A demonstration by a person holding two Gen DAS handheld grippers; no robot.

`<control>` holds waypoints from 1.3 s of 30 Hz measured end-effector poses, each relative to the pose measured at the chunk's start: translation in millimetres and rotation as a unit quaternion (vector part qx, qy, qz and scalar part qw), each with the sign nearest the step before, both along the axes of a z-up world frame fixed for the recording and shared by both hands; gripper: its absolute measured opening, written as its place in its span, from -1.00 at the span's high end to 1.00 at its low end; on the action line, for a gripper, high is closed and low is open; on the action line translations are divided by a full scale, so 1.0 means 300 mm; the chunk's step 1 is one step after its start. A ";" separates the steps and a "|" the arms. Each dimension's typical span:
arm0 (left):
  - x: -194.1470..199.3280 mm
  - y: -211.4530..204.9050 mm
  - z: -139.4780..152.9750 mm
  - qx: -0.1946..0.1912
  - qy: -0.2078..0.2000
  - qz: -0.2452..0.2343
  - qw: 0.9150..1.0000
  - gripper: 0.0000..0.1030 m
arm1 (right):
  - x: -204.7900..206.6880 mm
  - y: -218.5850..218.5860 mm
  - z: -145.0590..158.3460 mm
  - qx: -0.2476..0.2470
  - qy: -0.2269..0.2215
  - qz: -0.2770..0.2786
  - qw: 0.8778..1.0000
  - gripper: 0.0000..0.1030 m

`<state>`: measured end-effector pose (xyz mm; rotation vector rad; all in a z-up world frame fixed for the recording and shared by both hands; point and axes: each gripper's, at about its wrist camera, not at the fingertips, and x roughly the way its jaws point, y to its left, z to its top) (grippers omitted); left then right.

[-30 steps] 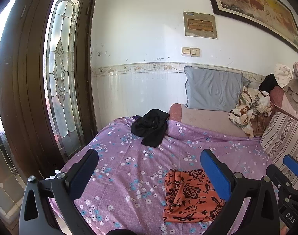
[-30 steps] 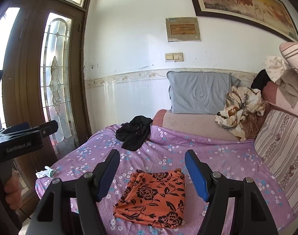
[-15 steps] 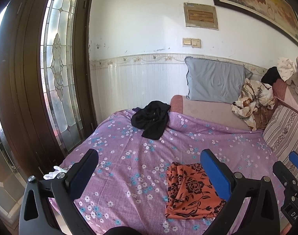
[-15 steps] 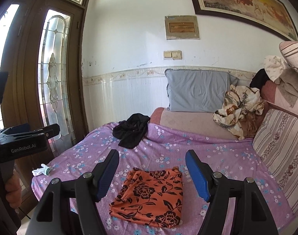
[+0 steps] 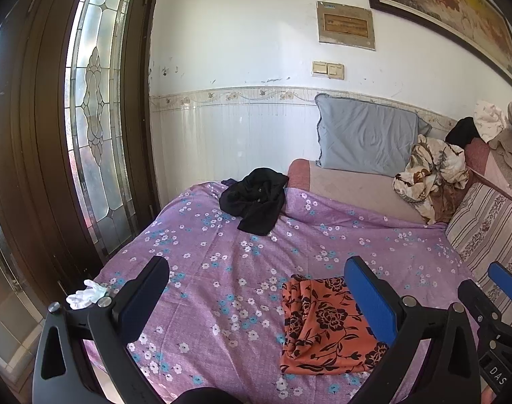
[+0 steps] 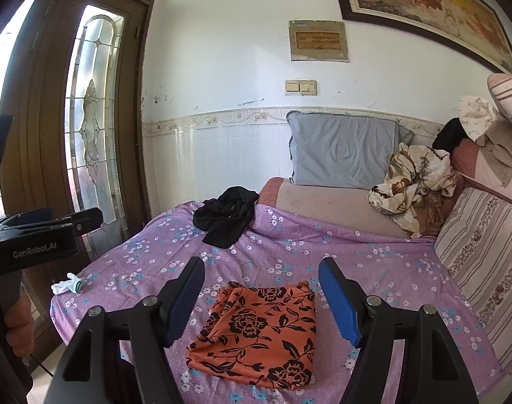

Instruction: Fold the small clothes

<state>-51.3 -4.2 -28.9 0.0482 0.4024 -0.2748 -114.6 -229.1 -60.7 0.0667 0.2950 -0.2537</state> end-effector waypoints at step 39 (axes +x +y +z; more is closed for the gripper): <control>0.135 0.022 -0.031 -0.011 0.022 0.002 1.000 -1.00 | 0.136 0.023 0.000 -0.022 0.019 0.004 1.000 -0.43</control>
